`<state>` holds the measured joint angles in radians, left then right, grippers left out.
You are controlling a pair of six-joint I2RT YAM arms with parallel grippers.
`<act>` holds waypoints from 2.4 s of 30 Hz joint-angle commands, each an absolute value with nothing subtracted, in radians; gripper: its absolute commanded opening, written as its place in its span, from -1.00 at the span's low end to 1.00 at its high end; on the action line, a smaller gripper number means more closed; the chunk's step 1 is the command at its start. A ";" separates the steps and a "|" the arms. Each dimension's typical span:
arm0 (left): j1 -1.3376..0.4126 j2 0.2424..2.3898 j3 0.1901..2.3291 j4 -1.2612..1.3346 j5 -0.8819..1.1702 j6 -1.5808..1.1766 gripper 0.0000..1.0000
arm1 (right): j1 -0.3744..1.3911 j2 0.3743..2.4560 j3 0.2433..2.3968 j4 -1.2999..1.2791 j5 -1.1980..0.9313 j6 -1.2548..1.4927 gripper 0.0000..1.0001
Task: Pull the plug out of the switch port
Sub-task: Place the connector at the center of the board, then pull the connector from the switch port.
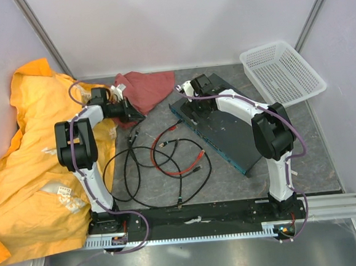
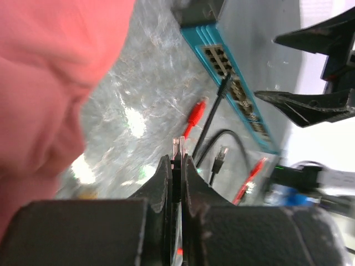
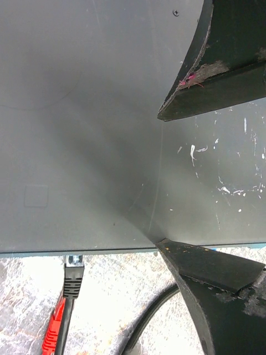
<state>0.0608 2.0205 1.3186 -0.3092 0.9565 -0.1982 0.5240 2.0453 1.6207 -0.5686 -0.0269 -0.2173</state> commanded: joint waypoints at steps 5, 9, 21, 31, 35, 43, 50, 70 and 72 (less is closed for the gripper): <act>0.078 1.910 1.416 -0.529 0.677 0.123 -0.97 | 0.557 2.023 1.625 -0.538 -0.017 -0.232 0.96; 0.077 1.945 1.414 -0.543 0.675 0.146 -0.97 | 0.568 2.006 1.603 -0.535 -0.014 -0.235 0.96; 0.055 1.826 1.423 -0.477 0.747 0.169 -0.04 | 0.571 1.990 1.586 -0.528 -0.006 -0.253 0.96; -0.028 1.778 1.537 -0.376 0.719 -0.029 0.27 | 0.572 1.956 1.565 -0.522 0.031 -0.278 0.96; -0.046 1.743 1.488 -0.269 0.738 -0.063 0.27 | 0.572 1.931 1.546 -0.517 0.043 -0.288 0.96; -0.112 1.931 1.379 -0.031 1.069 -0.282 0.26 | 0.558 1.888 1.537 -0.528 0.032 -0.258 0.96; -0.169 2.054 1.324 0.084 1.035 -0.365 0.22 | 0.552 1.844 1.496 -0.528 0.043 -0.294 0.96; -0.215 2.344 1.439 0.274 1.152 -0.584 0.03 | 0.549 1.845 1.427 -0.549 0.051 -0.318 0.96; -0.216 2.358 1.437 0.308 1.176 -0.640 -0.03 | 0.548 1.850 1.425 -0.551 0.051 -0.319 0.96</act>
